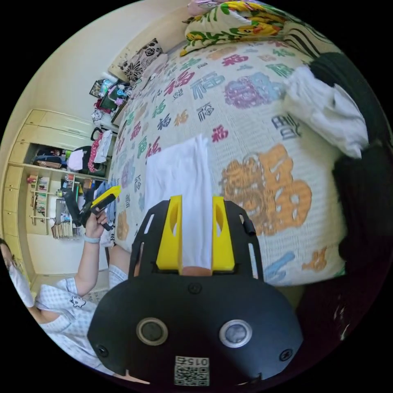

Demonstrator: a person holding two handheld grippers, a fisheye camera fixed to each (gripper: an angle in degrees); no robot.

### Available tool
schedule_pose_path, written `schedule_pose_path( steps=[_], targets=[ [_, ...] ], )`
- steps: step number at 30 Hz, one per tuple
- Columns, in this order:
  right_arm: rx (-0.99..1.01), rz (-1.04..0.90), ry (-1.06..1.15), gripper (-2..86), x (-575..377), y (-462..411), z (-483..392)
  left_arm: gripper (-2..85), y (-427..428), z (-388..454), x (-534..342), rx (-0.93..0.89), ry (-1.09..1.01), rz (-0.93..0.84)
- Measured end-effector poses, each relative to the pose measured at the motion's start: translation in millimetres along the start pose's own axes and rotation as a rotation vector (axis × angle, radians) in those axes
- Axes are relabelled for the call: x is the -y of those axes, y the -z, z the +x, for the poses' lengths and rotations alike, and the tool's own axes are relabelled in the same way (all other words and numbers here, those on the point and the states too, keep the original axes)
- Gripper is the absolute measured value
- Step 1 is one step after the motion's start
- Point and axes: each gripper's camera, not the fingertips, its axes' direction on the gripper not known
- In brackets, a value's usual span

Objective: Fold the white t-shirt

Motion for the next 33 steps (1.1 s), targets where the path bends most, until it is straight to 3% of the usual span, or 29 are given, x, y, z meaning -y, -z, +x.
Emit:
schedule_pose_path(
  steps=[5, 13, 15, 19, 25, 28, 33],
  targets=[
    [0.018, -0.056, 0.014, 13.3, 60, -27, 7, 11.2, -19, -46, 63, -0.214, 0.068, 0.027],
    [0.111, -0.164, -0.066, 8.6, 103, -65, 23, 10.9, -48, -93, 113, -0.349, 0.161, -0.125],
    [0.225, -0.228, -0.080, 5.6, 107, -77, 25, 9.2, -44, -99, 121, -0.370, 0.169, -0.137],
    [0.233, -0.235, -0.087, 4.0, 108, -71, 24, 3.6, -24, -111, 134, -0.432, 0.178, -0.157],
    [0.330, -0.009, 0.098, 3.1, 104, 16, -26, 1.5, 94, -93, 169, -0.462, -0.017, 0.125],
    [0.398, 0.140, 0.310, 3.0, 84, 82, -73, 1.2, 185, -72, 172, -0.500, -0.171, 0.334],
    [0.332, 0.240, 0.662, 3.0, -11, 132, -138, 1.1, 294, -22, 109, -0.411, -0.489, 0.512]
  ],
)
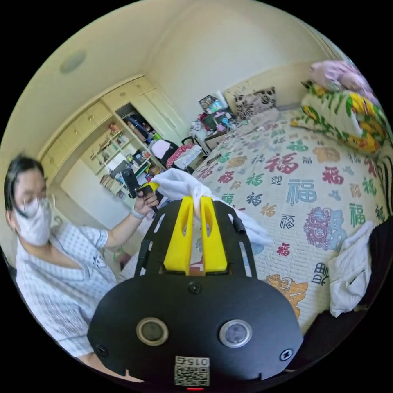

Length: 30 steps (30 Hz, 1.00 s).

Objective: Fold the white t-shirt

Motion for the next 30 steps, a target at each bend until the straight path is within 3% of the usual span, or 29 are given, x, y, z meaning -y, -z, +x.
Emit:
schedule_pose_path(
  steps=[4, 11, 14, 22, 30],
  targets=[
    [-0.041, -0.066, 0.081, 2.8, -67, -26, -36, 1.0, 16, 43, -44, 0.011, -0.067, -0.059],
    [0.032, -0.346, -0.199, 2.4, -203, -106, -45, 0.8, 9, 88, -170, -0.096, 0.231, -0.280],
    [0.063, -0.390, -0.212, 2.3, -219, -114, -62, 0.8, 22, 103, -185, -0.113, 0.309, -0.252],
    [0.057, -0.380, -0.218, 2.3, -161, -130, -38, 1.0, 21, 58, -145, -0.086, 0.351, -0.215],
    [0.034, -0.408, -0.492, 1.3, -81, -201, 88, 1.6, -50, -95, -122, -0.030, 0.725, -0.246]
  ],
)
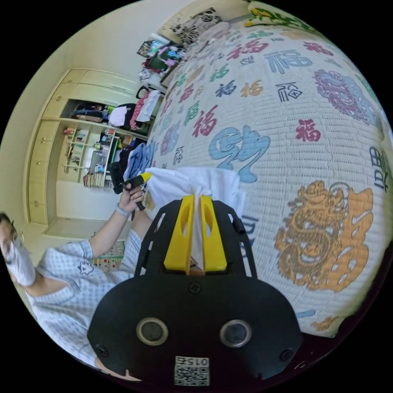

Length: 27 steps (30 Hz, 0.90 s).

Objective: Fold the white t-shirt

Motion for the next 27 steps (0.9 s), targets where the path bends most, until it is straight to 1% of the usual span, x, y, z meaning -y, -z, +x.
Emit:
schedule_pose_path(
  steps=[3, 5, 6, 8, 11, 13, 15, 17, 18, 19, 20, 21, 23, 27],
  targets=[
    [-0.048, -0.058, -0.093, 0.6, 28, -21, 23, 2.6, -22, -29, 16, 0.065, 0.103, -0.074],
    [-0.097, -0.073, -0.162, 0.4, 34, -28, 34, 3.6, -29, -41, 17, 0.074, 0.163, -0.101],
    [-0.145, -0.046, -0.204, 0.2, 33, -27, 39, 4.4, -29, -46, 15, 0.054, 0.198, -0.089],
    [-0.170, 0.006, -0.195, 0.1, 25, -21, 37, 5.5, -23, -47, 10, 0.041, 0.216, -0.047],
    [-0.128, 0.086, -0.103, 0.5, 1, -14, 12, 6.1, -2, -23, -1, 0.088, 0.157, 0.048],
    [-0.156, 0.116, -0.036, 0.5, -13, -20, -13, 6.2, -4, 4, -3, 0.099, 0.067, 0.036],
    [-0.168, 0.089, 0.078, 0.3, -22, -44, -47, 6.4, -32, 43, 2, 0.149, -0.077, -0.103],
    [-0.173, 0.036, 0.142, 0.0, -21, -70, -66, 5.3, -58, 63, 4, 0.206, -0.162, -0.188],
    [-0.249, -0.011, 0.147, -0.3, -17, -89, -72, 4.4, -71, 70, 5, 0.258, -0.184, -0.231],
    [-0.309, -0.033, 0.140, -0.4, -16, -99, -73, 4.0, -77, 72, 5, 0.281, -0.188, -0.244],
    [-0.434, -0.074, 0.140, -0.5, -14, -116, -73, 2.5, -84, 75, 5, 0.327, -0.200, -0.267],
    [-0.500, -0.108, 0.143, -0.7, -14, -129, -70, 1.5, -90, 74, 4, 0.408, -0.205, -0.302],
    [-0.486, -0.086, 0.138, -0.7, -17, -134, -64, 1.0, -98, 69, 0, 0.472, -0.202, -0.359],
    [-0.493, 0.006, 0.052, -0.3, -28, -121, -66, 2.2, -76, 78, -9, 0.468, -0.143, -0.297]
  ],
)
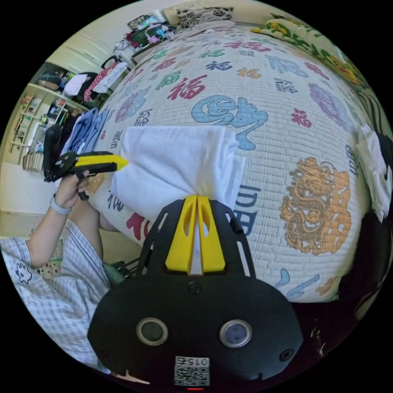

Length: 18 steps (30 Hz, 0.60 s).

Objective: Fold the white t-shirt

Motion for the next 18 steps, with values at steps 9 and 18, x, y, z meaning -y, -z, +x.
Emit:
schedule_pose_path(
  steps=[9, 18],
  targets=[
    [-0.001, -0.058, 0.039, 2.1, -31, -29, -21, 6.0, 18, 28, -39, 0.009, -0.004, -0.006],
    [0.123, 0.019, -0.087, 4.3, -33, -24, 9, 8.2, 63, -1, -42, -0.090, 0.099, 0.035]
  ],
)
